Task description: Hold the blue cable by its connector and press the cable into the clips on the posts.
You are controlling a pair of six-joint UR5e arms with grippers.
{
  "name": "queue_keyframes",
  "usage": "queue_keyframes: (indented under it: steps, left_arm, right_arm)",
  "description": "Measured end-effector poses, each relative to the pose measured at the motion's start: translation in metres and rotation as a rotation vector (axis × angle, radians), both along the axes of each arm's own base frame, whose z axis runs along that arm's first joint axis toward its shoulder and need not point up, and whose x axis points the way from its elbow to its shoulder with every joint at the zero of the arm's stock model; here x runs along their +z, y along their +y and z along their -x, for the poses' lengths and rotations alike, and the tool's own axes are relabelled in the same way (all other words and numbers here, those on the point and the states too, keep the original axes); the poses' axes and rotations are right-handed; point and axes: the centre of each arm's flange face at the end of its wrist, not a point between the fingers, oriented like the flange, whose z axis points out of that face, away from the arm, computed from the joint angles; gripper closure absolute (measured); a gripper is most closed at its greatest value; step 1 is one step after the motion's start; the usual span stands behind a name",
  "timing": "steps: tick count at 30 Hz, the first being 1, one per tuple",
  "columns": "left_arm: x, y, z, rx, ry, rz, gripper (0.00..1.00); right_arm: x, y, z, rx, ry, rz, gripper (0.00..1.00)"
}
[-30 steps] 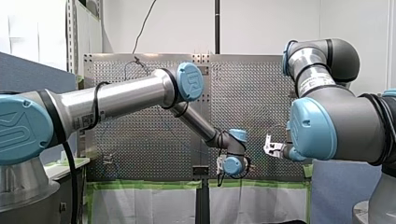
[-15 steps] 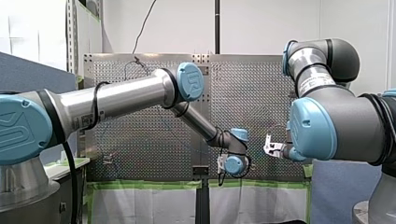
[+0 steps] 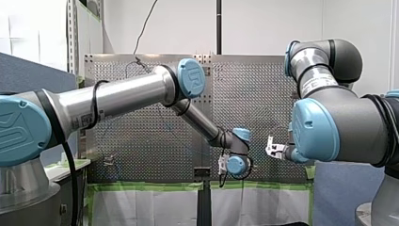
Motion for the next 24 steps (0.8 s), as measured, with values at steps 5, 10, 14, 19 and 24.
queue_keyframes:
  steps: [5,10,14,19,24]
  left_arm:
    - [0.021,-0.004,0.011,-0.011,-0.027,0.026,0.0]
    - [0.04,-0.003,0.015,0.003,-0.052,0.062,0.0]
    - [0.057,0.003,0.012,0.025,-0.066,0.109,0.0]
    - [0.074,0.014,0.009,0.07,-0.063,0.153,0.0]
    - [0.087,0.031,0.01,0.125,-0.036,0.156,0.0]
  right_arm:
    - [0.0,0.0,0.001,-0.002,0.0,-0.003,1.0]
    - [0.0,0.0,0.001,0.002,-0.004,-0.001,1.0]
    - [0.0,0.0,0.001,0.006,-0.006,-0.003,1.0]
    - [-0.001,0.0,0.001,0.007,-0.006,-0.008,1.0]
    - [-0.001,0.001,0.001,0.008,-0.005,-0.009,1.0]
